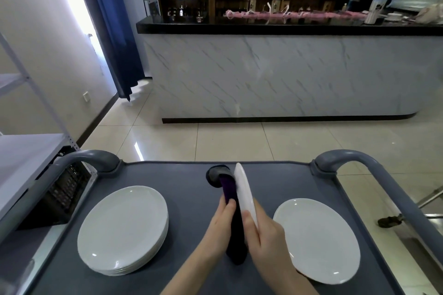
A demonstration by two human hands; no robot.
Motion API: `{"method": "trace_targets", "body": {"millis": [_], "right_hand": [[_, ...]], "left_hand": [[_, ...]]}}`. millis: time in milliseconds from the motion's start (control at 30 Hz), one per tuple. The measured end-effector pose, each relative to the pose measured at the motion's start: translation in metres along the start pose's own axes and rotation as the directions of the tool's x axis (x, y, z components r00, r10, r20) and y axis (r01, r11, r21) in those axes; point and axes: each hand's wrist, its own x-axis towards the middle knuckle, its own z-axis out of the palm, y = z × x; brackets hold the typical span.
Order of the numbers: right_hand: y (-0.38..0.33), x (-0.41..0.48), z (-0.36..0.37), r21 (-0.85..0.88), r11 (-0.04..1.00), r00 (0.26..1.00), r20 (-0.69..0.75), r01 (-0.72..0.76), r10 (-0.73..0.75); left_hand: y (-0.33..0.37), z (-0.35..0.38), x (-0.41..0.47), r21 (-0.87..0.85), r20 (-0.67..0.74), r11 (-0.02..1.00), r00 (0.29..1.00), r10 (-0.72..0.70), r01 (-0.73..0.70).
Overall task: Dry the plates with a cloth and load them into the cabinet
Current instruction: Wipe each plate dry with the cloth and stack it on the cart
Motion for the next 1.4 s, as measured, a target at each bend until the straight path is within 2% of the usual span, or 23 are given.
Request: {"method": "trace_targets", "body": {"millis": [167, 233, 300, 367, 400, 500, 567, 633, 733, 867, 1000, 1067, 1133, 1233, 1333, 1400], "right_hand": [[-0.001, 0.001, -0.009, -0.134, 0.978, 0.987, 0.046, 0.157, -0.152], [0.002, 0.005, -0.013, -0.253, 0.930, 0.964, 0.065, 0.267, -0.259], [0.006, 0.007, -0.014, -0.324, 0.873, 0.930, 0.081, 0.363, -0.357], [0.014, 0.008, -0.014, -0.365, 0.803, 0.880, 0.129, 0.470, -0.457], [0.018, 0.008, -0.013, -0.394, 0.756, 0.849, 0.154, 0.522, -0.506], [0.026, 0.010, -0.009, -0.422, 0.635, 0.757, 0.256, 0.647, -0.601], [0.026, 0.011, -0.007, -0.392, 0.605, 0.719, 0.320, 0.693, -0.616], [0.022, 0.013, -0.008, -0.336, 0.626, 0.709, 0.374, 0.704, -0.597], [0.013, 0.019, -0.002, -0.303, 0.697, 0.739, 0.466, 0.650, -0.487], [0.013, 0.030, 0.007, -0.251, 0.865, 0.749, 0.634, 0.435, -0.193], [0.016, 0.046, 0.025, -0.340, 0.908, 0.856, 0.515, 0.247, -0.041], [0.011, 0.054, 0.042, -0.344, 0.934, 0.892, 0.447, 0.103, 0.066], [0.003, 0.059, 0.060, -0.212, 0.975, 0.889, 0.429, -0.072, 0.160], [-0.009, 0.063, 0.086, -0.015, 0.973, 0.869, 0.447, -0.231, 0.213], [-0.023, 0.063, 0.113, 0.098, 0.943, 0.847, 0.475, -0.318, 0.236], [-0.030, 0.064, 0.132, 0.114, 0.933, 0.837, 0.488, -0.342, 0.247]], "left_hand": [[0.007, -0.021, 0.003, 0.165, -0.001, 0.985, 0.999, -0.043, 0.043], [0.021, -0.031, 0.001, 0.287, -0.086, 0.958, 0.996, 0.013, 0.012], [0.028, -0.040, 0.001, 0.379, -0.223, 0.925, 0.966, 0.129, -0.036], [0.033, -0.046, 0.001, 0.299, -0.322, 0.950, 0.928, 0.188, -0.089], [0.035, -0.047, 0.000, 0.215, -0.319, 0.972, 0.933, 0.166, -0.099], [0.040, -0.042, -0.006, -0.052, -0.173, 0.998, 0.985, 0.022, -0.032], [0.038, -0.042, -0.010, -0.090, -0.189, 0.995, 0.982, 0.020, -0.038], [0.032, -0.046, -0.011, -0.123, -0.256, 0.990, 0.966, 0.031, -0.065], [0.021, -0.057, -0.016, -0.229, -0.326, 0.969, 0.945, 0.009, -0.088], [0.011, -0.081, -0.026, -0.282, -0.427, 0.949, 0.904, 0.007, -0.141], [0.001, -0.116, -0.041, -0.299, -0.501, 0.944, 0.865, -0.030, -0.141], [-0.004, -0.134, -0.050, -0.310, -0.527, 0.943, 0.847, -0.065, -0.121], [-0.009, -0.151, -0.059, -0.306, -0.565, 0.942, 0.823, -0.066, -0.135], [-0.016, -0.176, -0.072, -0.265, -0.619, 0.954, 0.784, -0.057, -0.139], [-0.020, -0.196, -0.080, -0.206, -0.658, 0.970, 0.752, -0.041, -0.128], [-0.019, -0.208, -0.084, -0.140, -0.691, 0.986, 0.722, -0.033, -0.089]]}}
